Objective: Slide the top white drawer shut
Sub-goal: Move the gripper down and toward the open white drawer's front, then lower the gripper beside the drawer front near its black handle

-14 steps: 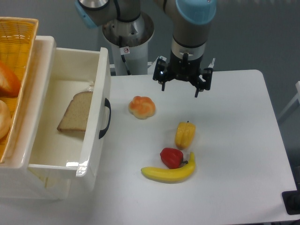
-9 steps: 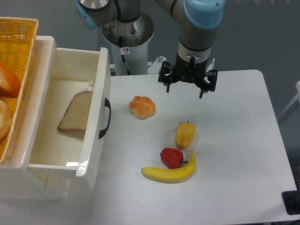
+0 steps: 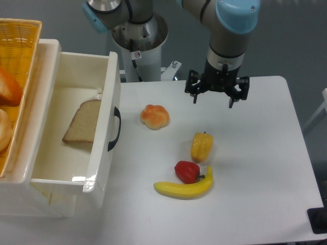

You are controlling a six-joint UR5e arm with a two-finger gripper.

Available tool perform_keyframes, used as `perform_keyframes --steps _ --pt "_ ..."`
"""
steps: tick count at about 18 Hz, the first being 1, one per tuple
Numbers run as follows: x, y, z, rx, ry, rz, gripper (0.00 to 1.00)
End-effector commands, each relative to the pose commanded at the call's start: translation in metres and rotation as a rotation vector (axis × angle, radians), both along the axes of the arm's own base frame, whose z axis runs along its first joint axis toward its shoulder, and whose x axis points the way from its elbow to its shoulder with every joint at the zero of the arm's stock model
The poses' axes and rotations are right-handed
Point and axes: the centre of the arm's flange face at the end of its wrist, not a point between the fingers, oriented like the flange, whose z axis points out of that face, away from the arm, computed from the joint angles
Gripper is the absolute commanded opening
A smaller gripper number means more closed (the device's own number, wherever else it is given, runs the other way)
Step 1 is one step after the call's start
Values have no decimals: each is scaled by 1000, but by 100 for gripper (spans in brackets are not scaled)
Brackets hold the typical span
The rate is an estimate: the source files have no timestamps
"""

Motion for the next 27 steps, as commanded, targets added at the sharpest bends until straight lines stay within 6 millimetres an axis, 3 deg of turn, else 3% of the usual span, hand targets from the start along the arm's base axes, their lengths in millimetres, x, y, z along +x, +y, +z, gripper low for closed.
perform_keyframes --steps 8,11,22,27 --pt "5 -1 -13 -24 12 9 100" --pt "7 0 -20 -21 -7 121 100" --pt "42 64 -85 -110 -84 153 100" --pt "50 82 -104 -44 -185 147 100"
